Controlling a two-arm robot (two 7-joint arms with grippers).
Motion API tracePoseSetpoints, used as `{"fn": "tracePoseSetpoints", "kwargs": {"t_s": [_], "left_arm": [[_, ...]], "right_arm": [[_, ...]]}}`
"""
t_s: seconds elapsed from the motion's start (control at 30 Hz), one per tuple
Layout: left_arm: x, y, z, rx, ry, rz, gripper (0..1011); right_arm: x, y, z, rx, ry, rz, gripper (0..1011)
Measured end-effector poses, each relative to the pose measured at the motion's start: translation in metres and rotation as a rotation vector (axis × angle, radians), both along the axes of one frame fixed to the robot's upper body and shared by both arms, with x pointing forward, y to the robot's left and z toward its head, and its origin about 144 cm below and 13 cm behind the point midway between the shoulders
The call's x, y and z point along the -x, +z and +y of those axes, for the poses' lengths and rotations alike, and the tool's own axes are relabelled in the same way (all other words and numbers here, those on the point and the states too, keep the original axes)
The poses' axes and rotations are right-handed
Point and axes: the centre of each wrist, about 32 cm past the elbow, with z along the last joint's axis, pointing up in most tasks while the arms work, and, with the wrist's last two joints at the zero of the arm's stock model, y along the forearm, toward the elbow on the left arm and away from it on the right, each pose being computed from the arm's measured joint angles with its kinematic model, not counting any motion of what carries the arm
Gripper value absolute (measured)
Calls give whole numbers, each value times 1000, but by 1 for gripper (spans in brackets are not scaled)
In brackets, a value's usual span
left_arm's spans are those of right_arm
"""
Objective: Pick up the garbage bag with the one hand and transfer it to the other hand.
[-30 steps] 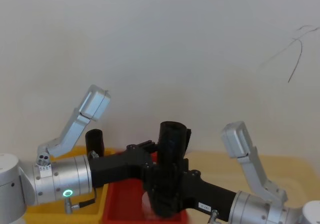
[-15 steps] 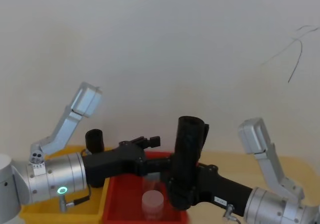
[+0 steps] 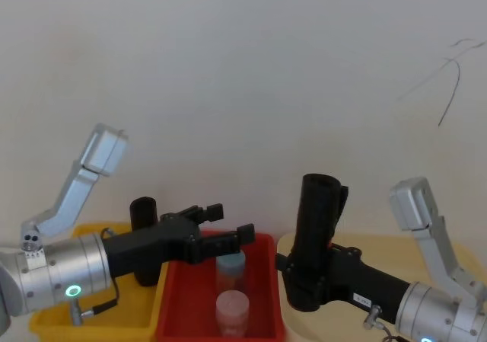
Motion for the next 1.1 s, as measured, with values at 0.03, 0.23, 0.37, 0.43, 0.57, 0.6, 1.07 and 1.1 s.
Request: {"fn": "tracePoseSetpoints", "kwargs": {"t_s": [0.03, 0.23, 0.37, 0.43, 0.57, 0.6, 1.07, 1.1], "left_arm": [[0, 0, 1, 1, 3, 1, 1001], [4, -2, 7, 2, 37, 7, 1001], [6, -3, 11, 1, 74, 7, 1001], [7, -4, 12, 0, 98, 7, 1001], [9, -5, 15, -2, 144, 5, 1001], [9, -5, 15, -3, 154, 5, 1001], [14, -10, 18, -30, 363, -4, 1001], [14, -10, 18, -31, 374, -4, 1001]], "right_arm": [[0, 0, -2, 3, -9, 1, 533], [-3, -3, -9, 18, -38, 10, 533], [-7, -4, -14, 30, -57, 16, 533], [-9, -4, -16, 38, -66, 18, 533], [-15, -5, -22, 54, -86, 24, 533], [-16, -5, -22, 56, -89, 24, 533], [-37, -8, -39, 77, -144, 42, 533], [-37, -8, -40, 78, -147, 44, 533]]}}
